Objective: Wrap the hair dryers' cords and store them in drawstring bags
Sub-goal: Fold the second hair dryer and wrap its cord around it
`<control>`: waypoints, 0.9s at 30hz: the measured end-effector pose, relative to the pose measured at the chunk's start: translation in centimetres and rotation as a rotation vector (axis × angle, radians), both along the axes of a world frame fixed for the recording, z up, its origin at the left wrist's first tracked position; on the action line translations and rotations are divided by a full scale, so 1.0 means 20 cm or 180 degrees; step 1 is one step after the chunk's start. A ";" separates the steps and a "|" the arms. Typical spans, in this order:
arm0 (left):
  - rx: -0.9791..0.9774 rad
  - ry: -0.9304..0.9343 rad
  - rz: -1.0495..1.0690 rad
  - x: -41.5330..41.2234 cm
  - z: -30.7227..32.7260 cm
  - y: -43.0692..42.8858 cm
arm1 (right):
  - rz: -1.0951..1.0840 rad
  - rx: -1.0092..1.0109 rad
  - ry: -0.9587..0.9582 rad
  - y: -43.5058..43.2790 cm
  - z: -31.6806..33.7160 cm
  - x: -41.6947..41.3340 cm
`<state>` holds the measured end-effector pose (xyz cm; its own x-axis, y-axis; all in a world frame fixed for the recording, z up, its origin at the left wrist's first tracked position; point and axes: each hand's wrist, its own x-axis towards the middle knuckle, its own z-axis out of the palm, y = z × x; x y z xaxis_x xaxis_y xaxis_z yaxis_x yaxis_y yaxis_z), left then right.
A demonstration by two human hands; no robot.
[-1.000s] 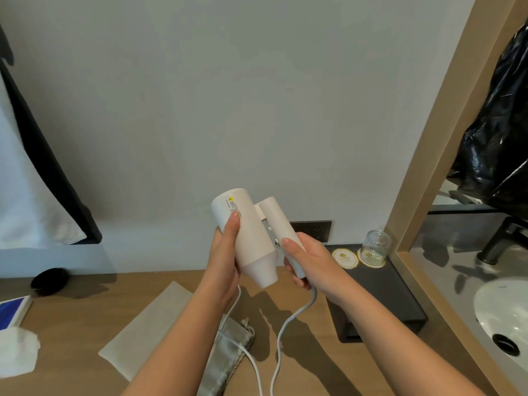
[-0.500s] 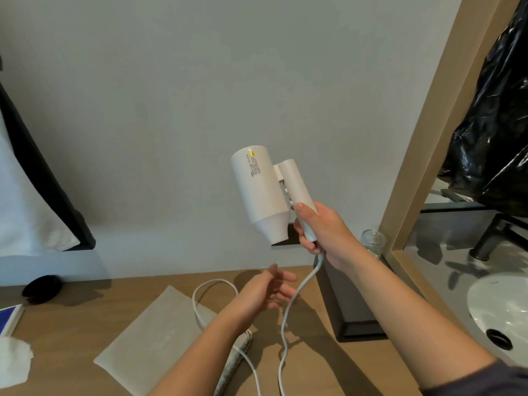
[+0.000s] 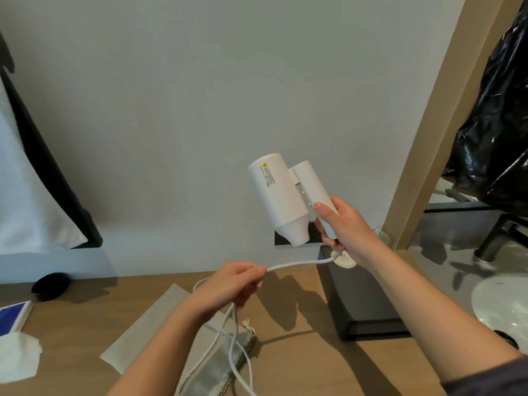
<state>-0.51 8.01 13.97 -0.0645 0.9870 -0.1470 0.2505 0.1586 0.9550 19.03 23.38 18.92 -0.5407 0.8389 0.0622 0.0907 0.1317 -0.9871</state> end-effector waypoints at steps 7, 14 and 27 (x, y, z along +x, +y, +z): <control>0.0286 -0.0339 0.0960 -0.12 0.16 0.05 | 0.0323 -0.0184 -0.0045 0.00 0.00 0.03; 0.0229 -0.0508 0.1002 -0.08 0.26 0.15 | 0.0729 0.0078 -0.0650 -0.06 0.00 0.02; 0.0319 -0.0820 0.1303 0.00 0.17 0.18 | 0.0633 -0.0278 -0.0431 -0.12 -0.10 0.03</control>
<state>-0.49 11.55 17.36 -0.4239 0.8984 -0.1148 -0.0597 0.0988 0.9933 19.54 20.88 16.90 -0.6941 0.7142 -0.0900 0.2037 0.0749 -0.9762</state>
